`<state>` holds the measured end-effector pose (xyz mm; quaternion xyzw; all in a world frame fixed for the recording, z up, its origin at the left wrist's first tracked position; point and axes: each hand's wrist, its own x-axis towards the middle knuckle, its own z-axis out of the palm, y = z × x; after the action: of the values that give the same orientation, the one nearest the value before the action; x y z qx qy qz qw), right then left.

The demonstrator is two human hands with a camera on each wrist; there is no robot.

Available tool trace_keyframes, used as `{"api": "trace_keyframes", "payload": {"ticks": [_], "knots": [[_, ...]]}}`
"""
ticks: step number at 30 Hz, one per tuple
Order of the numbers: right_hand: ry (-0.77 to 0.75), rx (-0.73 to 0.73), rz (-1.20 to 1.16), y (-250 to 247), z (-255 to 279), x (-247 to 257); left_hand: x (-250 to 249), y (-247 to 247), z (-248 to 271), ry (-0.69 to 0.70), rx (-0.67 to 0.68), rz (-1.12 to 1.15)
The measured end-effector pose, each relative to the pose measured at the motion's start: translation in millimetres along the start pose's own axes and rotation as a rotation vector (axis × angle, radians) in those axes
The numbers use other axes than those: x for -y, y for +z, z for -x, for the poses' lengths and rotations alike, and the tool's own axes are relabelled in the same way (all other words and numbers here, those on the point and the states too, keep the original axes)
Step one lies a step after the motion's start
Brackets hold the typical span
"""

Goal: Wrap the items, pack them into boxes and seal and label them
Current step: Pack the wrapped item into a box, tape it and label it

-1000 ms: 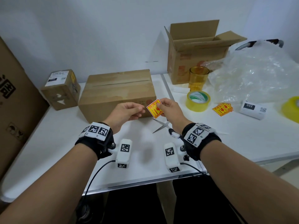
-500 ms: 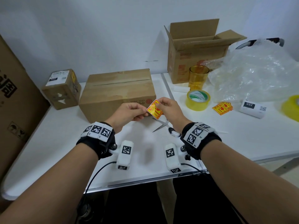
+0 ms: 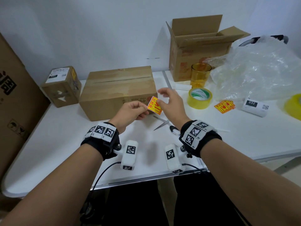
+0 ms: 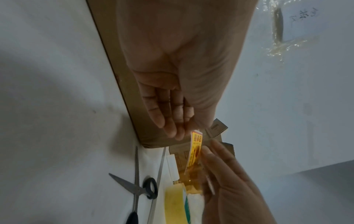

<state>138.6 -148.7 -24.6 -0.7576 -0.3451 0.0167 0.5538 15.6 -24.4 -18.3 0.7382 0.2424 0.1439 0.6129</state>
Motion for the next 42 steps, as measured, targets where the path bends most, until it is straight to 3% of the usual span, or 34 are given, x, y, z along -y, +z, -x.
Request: {"api": "trace_keyframes", "payload": {"ticks": [2, 6, 8, 14, 29, 42], "knots": [[-0.087, -0.049, 0.079, -3, -1, 5, 2, 3, 0, -0.007, -0.023, 0.035], [0.025, 0.214, -0.039, -5, 2, 16, 4, 11, 0, 0.002, -0.005, 0.107], [0.049, 0.258, -0.076, -5, 5, 16, 3, 14, 1, 0.011, 0.002, 0.144], [0.120, 0.141, -0.072, -2, 3, 10, 1, 22, 1, 0.010, -0.015, 0.208], [0.079, 0.163, -0.066, -4, 2, 11, -1, 19, 7, -0.004, 0.017, 0.227], [0.093, 0.172, -0.054, -5, 4, 11, -3, 25, 6, -0.006, -0.030, 0.182]]}}
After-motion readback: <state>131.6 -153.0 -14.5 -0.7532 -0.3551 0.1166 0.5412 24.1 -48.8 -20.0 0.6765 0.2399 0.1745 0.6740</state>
